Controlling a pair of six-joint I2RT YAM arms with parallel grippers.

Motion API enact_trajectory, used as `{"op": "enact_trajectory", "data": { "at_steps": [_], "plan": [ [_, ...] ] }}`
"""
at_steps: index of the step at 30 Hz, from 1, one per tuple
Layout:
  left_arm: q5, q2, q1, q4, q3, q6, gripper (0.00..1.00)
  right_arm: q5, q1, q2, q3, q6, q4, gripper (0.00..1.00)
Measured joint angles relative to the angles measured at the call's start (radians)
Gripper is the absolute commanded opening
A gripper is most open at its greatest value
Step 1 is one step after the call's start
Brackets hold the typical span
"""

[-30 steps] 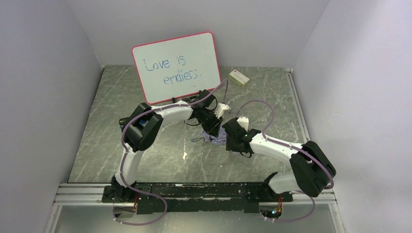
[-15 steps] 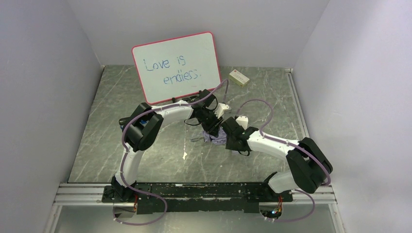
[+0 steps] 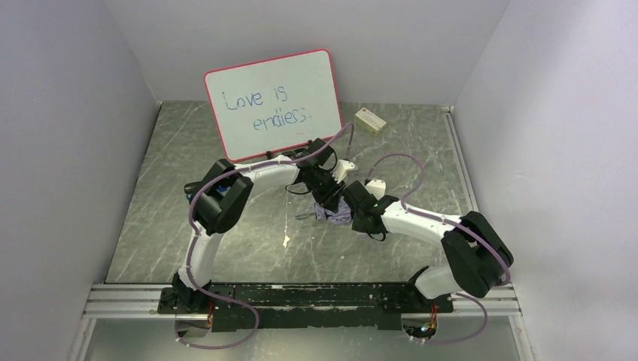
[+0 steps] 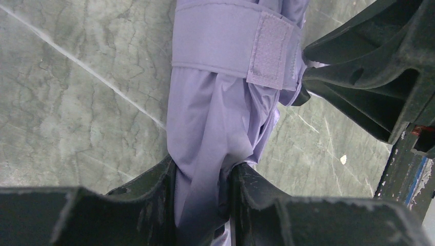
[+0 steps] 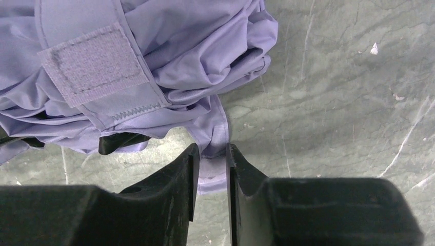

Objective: Put away the umbrella

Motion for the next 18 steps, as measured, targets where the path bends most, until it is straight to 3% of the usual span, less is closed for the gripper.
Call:
{"op": "enact_trajectory", "data": {
  "at_steps": [8, 11, 18],
  "plan": [
    [0.0, 0.0, 0.0, 0.0, 0.0, 0.0, 0.05, 0.0, 0.0, 0.002, 0.0, 0.01, 0.008, 0.11],
    [0.0, 0.0, 0.0, 0.0, 0.0, 0.0, 0.05, -0.001, 0.0, 0.002, -0.001, 0.012, 0.013, 0.0],
    [-0.002, 0.0, 0.0, 0.0, 0.0, -0.005, 0.05, -0.007, 0.0, -0.01, -0.012, 0.006, 0.023, 0.0]
  ]
}}
